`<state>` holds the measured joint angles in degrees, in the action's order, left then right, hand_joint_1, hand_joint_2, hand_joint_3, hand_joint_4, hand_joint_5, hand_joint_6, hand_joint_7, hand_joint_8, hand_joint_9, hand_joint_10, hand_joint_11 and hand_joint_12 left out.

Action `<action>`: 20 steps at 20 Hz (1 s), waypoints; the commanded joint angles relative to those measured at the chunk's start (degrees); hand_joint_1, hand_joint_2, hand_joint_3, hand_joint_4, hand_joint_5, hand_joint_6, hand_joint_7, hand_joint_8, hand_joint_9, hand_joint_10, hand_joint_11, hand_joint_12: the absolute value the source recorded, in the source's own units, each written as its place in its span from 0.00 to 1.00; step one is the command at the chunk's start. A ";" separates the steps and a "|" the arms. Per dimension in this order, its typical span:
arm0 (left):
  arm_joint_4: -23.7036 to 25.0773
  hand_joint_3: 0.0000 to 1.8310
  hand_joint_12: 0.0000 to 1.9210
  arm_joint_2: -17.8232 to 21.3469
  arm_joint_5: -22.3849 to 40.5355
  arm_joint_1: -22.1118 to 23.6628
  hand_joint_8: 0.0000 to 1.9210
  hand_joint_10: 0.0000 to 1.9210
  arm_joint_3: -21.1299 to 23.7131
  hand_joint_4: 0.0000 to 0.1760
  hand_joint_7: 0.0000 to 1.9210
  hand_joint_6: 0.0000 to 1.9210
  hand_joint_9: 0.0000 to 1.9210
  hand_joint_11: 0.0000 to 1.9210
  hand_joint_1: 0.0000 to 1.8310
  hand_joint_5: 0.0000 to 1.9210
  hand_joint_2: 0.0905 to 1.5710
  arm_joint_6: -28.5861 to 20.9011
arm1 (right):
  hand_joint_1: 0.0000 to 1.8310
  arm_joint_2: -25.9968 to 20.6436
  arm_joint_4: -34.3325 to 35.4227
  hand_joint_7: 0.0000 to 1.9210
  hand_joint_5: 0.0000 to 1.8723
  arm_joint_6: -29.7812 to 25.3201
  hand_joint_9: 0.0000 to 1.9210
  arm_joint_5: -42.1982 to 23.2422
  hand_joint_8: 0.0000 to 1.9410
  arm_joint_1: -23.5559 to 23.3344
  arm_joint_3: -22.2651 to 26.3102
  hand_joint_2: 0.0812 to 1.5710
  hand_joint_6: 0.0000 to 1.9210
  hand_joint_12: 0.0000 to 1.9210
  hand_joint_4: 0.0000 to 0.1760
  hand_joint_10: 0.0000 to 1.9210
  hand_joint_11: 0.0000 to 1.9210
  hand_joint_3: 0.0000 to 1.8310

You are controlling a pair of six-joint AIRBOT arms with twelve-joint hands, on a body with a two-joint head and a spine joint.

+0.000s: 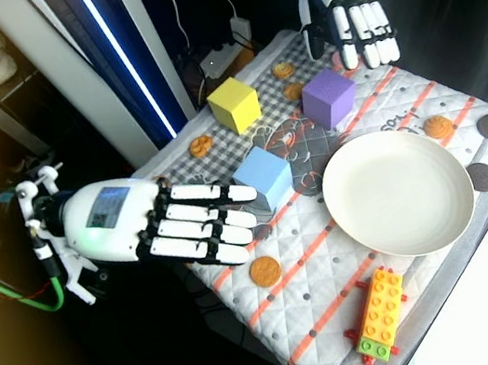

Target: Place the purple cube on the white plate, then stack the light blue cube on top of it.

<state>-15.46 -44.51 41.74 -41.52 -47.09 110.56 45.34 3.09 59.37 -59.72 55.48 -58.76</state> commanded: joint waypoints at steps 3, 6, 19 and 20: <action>1.06 0.00 0.31 -2.77 3.49 3.43 0.00 0.00 -2.38 0.92 0.10 0.00 0.14 0.00 0.23 0.11 0.62 -0.18 | 0.00 0.01 1.00 0.13 0.18 0.00 0.10 -6.75 0.00 -0.69 -0.08 0.84 0.00 0.15 0.52 0.00 0.06 0.00; 1.06 0.00 0.27 -4.79 0.81 4.94 0.00 0.00 -4.23 1.00 0.07 0.00 0.11 0.00 0.30 0.06 0.53 -0.18 | 0.04 0.09 0.99 0.13 0.18 0.00 0.11 -6.76 0.00 -0.70 -0.08 0.84 0.00 0.25 0.63 0.00 0.03 0.00; -0.62 0.00 0.45 -10.26 -5.06 7.43 0.02 0.03 -9.26 0.00 0.41 0.01 0.36 0.02 0.38 0.41 0.69 -0.23 | 0.22 0.44 0.56 0.14 0.20 -0.02 0.12 -6.76 0.00 -0.69 -0.14 0.82 0.00 0.25 0.72 0.00 0.04 0.00; -0.42 0.00 0.47 -10.43 -4.64 7.43 0.02 0.04 -9.25 0.74 0.51 0.46 0.45 0.04 0.50 0.45 0.71 -0.37 | 0.23 0.45 0.55 0.15 0.20 -0.02 0.12 -6.76 0.00 -0.69 -0.14 0.82 0.00 0.25 0.68 0.00 0.05 0.00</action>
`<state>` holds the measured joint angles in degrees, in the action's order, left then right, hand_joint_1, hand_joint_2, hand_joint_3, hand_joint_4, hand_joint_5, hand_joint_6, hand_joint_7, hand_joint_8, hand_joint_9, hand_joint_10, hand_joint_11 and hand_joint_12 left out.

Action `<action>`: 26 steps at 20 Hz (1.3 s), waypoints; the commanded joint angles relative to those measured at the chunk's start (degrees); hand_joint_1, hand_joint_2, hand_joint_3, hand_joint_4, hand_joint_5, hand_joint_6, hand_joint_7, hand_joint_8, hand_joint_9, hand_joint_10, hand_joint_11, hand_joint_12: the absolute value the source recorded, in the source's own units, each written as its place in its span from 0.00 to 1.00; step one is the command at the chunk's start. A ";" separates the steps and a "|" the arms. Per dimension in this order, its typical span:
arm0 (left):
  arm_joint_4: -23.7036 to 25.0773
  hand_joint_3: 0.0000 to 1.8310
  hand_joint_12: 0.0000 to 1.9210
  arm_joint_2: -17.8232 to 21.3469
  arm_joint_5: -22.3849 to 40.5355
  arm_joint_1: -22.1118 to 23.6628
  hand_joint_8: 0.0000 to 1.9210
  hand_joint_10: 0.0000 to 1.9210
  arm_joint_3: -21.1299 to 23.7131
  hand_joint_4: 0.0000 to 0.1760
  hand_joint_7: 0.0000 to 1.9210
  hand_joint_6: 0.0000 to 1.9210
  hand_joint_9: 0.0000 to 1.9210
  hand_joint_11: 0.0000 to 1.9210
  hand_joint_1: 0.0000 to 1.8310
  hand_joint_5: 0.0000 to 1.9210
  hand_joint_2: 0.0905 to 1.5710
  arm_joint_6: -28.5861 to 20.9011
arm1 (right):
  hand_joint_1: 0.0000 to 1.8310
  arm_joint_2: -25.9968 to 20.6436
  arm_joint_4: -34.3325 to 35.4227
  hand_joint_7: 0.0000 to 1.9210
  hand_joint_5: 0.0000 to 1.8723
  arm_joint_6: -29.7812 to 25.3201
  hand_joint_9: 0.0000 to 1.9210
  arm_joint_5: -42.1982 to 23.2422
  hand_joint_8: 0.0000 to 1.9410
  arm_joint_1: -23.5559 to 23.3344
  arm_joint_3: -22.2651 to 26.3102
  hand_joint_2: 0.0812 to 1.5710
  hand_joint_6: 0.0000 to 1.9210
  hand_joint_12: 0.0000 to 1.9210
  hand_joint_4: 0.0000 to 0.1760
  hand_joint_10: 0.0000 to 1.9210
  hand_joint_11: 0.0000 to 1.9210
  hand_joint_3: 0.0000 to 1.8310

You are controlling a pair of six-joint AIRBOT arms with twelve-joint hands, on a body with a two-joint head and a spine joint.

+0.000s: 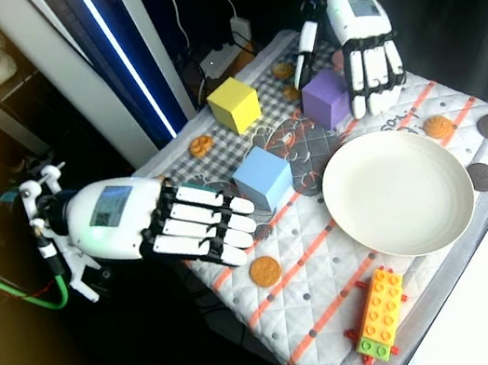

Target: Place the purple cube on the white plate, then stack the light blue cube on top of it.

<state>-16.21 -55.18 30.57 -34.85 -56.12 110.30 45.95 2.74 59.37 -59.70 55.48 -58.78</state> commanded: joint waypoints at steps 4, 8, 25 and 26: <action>2.62 0.00 0.94 1.27 9.22 1.59 0.74 0.80 0.04 0.00 0.45 0.53 0.36 0.09 0.61 0.50 0.69 -3.68 | 0.21 -0.16 0.90 0.14 0.20 -0.02 0.13 -6.78 0.00 -0.65 -0.21 0.83 0.00 0.24 0.53 0.00 0.05 0.00; 2.69 0.00 1.00 0.41 8.27 6.51 0.81 0.89 -2.88 0.00 0.44 0.48 0.35 0.12 0.51 0.49 0.72 -3.73 | 0.22 0.29 0.90 0.15 0.20 -0.02 0.14 -6.78 0.00 -0.65 -0.47 0.83 0.00 0.25 0.58 0.00 0.07 0.00; -0.79 0.00 0.85 -23.41 -8.46 20.23 0.39 0.59 -31.64 1.00 0.53 0.51 0.41 0.16 0.55 0.51 0.69 -3.82 | 0.15 4.43 -0.59 0.18 0.22 -3.80 0.17 -7.37 0.00 -1.81 -3.77 0.86 0.00 0.34 0.32 0.00 0.02 0.00; -0.82 0.00 0.86 -24.07 -9.15 20.38 0.44 0.63 -32.64 0.08 0.49 0.29 0.38 0.14 0.43 0.49 0.67 -3.84 | 0.14 4.68 -0.82 0.17 0.22 -3.98 0.16 -7.43 0.00 -1.90 -3.97 0.86 0.00 0.33 0.36 0.00 0.02 0.00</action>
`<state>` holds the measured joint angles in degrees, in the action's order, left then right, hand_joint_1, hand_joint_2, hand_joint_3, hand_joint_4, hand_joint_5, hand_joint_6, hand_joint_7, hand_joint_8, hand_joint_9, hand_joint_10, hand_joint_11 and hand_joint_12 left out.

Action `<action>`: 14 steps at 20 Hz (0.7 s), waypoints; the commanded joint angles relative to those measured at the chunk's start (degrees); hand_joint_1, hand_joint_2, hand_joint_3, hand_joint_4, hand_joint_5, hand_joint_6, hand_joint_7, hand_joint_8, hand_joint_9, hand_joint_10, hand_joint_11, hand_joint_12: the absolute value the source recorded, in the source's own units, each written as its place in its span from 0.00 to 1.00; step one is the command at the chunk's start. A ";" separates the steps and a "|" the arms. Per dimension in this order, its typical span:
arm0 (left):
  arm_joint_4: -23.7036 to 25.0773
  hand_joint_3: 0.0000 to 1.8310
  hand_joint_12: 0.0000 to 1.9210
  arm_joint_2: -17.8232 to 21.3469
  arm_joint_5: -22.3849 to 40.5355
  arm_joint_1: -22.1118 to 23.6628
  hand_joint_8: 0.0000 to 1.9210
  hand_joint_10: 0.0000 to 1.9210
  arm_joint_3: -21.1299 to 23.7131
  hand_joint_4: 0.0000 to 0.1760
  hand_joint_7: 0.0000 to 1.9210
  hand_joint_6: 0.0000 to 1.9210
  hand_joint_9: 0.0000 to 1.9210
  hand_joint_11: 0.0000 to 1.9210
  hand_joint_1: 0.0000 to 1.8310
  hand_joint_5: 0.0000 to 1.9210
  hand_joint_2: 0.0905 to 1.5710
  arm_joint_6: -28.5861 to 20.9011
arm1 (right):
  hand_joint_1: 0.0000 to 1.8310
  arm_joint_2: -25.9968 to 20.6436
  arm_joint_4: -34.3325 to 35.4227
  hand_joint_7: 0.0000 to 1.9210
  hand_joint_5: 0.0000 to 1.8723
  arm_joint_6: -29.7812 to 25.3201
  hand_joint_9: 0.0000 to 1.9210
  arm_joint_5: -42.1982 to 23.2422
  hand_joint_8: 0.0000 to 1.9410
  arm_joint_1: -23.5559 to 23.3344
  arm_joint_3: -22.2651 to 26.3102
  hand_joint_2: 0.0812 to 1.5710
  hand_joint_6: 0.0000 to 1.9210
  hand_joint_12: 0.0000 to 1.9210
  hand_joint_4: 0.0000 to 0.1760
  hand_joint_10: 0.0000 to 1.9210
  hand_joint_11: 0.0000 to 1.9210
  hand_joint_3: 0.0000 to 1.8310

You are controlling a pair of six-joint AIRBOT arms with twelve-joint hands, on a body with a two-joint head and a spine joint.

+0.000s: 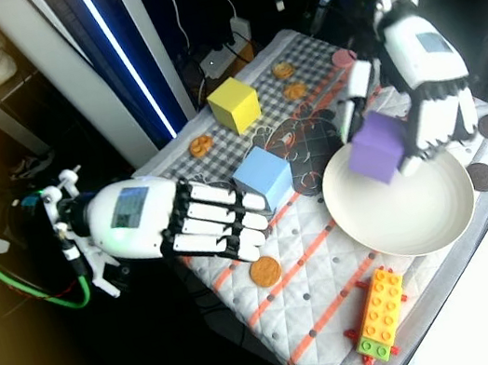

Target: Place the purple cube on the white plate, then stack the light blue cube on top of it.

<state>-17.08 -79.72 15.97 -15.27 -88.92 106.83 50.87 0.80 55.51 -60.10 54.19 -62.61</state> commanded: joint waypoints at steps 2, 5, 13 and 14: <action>-0.47 0.00 0.88 -0.54 4.56 0.95 0.56 0.71 -1.20 0.00 0.40 0.10 0.30 0.10 0.40 0.51 0.64 -0.38 | 0.13 0.37 0.47 0.18 0.22 -0.78 0.17 -7.03 0.00 -1.16 -0.60 0.86 0.00 0.33 0.32 0.00 0.03 0.00; -0.77 0.00 0.76 -0.90 4.21 0.64 0.48 0.58 -1.54 0.36 0.29 0.00 0.21 0.07 0.38 0.42 0.58 -0.39 | 0.16 0.55 0.42 0.18 0.22 -1.23 0.17 -7.04 0.00 -1.21 -0.75 0.85 0.00 0.32 0.29 0.00 0.04 0.00; -0.59 0.00 0.53 1.80 8.68 0.03 0.00 0.02 3.53 1.00 0.14 0.00 0.19 0.00 0.36 0.00 0.45 -0.32 | 0.19 1.19 0.43 0.19 0.22 -2.45 0.17 -7.45 0.00 -1.51 -1.04 0.85 0.00 0.26 0.36 0.00 0.06 0.00; -0.21 0.00 0.53 2.86 9.63 0.09 0.00 0.01 4.86 1.00 0.10 0.00 0.17 0.00 0.35 0.00 0.44 -0.32 | 0.18 1.43 0.42 0.19 0.21 -2.75 0.17 -7.53 0.00 -1.80 -1.09 0.83 0.00 0.30 0.46 0.00 0.04 0.00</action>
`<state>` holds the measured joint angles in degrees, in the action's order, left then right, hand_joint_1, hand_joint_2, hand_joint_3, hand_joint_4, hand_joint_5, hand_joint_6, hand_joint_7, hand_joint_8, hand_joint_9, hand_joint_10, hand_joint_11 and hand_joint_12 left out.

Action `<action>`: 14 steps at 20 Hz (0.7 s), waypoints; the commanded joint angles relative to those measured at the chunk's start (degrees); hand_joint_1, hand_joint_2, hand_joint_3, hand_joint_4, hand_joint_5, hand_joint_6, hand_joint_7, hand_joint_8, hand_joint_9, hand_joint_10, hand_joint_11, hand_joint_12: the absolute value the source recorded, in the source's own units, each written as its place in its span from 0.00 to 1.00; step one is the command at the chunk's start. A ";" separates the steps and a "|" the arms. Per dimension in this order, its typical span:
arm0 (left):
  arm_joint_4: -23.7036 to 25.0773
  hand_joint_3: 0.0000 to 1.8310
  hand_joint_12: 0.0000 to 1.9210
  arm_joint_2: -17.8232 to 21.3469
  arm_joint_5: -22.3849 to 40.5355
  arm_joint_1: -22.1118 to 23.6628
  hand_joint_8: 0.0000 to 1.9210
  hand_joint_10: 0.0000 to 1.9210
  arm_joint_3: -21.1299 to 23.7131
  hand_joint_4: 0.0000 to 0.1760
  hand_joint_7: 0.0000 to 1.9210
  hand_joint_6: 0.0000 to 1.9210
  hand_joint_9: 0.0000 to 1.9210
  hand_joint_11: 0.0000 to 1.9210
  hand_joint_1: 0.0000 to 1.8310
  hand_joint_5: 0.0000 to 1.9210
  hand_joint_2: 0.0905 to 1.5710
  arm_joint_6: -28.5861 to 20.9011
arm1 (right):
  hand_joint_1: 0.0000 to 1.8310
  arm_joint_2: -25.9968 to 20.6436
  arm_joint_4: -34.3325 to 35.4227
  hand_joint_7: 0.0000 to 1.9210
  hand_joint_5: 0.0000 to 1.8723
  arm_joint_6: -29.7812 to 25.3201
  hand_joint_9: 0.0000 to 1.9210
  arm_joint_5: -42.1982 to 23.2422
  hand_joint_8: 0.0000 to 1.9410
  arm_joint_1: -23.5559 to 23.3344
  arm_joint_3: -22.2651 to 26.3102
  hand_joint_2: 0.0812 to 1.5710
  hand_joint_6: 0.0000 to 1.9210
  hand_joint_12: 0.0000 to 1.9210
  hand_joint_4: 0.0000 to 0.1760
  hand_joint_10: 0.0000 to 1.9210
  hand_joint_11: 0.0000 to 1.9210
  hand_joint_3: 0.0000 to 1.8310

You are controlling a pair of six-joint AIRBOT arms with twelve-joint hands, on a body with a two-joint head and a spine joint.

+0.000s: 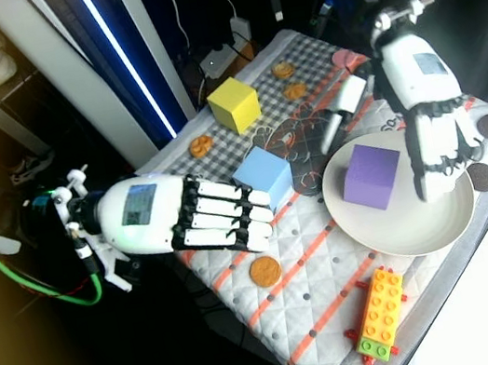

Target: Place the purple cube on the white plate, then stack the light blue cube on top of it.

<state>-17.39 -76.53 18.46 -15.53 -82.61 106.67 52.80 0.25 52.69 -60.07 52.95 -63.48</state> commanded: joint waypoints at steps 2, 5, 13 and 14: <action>1.64 0.00 0.39 4.25 10.65 -0.79 0.00 0.00 4.05 1.00 0.05 0.00 0.12 0.00 0.34 0.00 0.44 -0.42 | 0.15 0.29 0.01 0.16 0.18 -1.61 0.14 -7.70 0.00 -1.74 -0.46 0.80 0.00 0.33 0.74 0.00 0.00 0.00; 4.26 0.00 0.16 11.11 14.52 -4.40 0.00 0.00 11.86 1.00 0.01 0.00 0.07 0.00 0.33 0.00 0.44 -0.47 | 0.19 1.16 -1.04 0.13 0.17 -2.98 0.12 -7.66 0.00 -2.65 -0.78 0.72 0.00 0.39 0.84 0.00 0.00 0.00; 1.48 0.00 0.00 25.41 31.17 -18.93 0.00 0.00 23.52 1.00 0.00 0.00 0.00 0.00 0.42 0.00 0.52 -15.02 | 0.11 2.88 -1.66 0.14 0.14 -4.21 0.13 -6.95 0.00 -4.19 -1.06 0.68 0.00 0.31 0.91 0.00 0.02 0.00; 0.59 0.00 0.00 26.63 33.53 -21.32 0.00 0.00 24.56 1.00 0.00 0.00 0.00 0.00 0.50 0.00 0.50 -16.85 | 0.16 3.31 -1.80 0.14 0.14 -4.21 0.14 -6.60 0.00 -4.59 -1.33 0.69 0.00 0.31 0.88 0.00 0.02 0.00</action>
<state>-18.68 -49.34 44.49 -38.52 -57.58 89.91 56.36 -2.28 48.69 -59.86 48.80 -64.71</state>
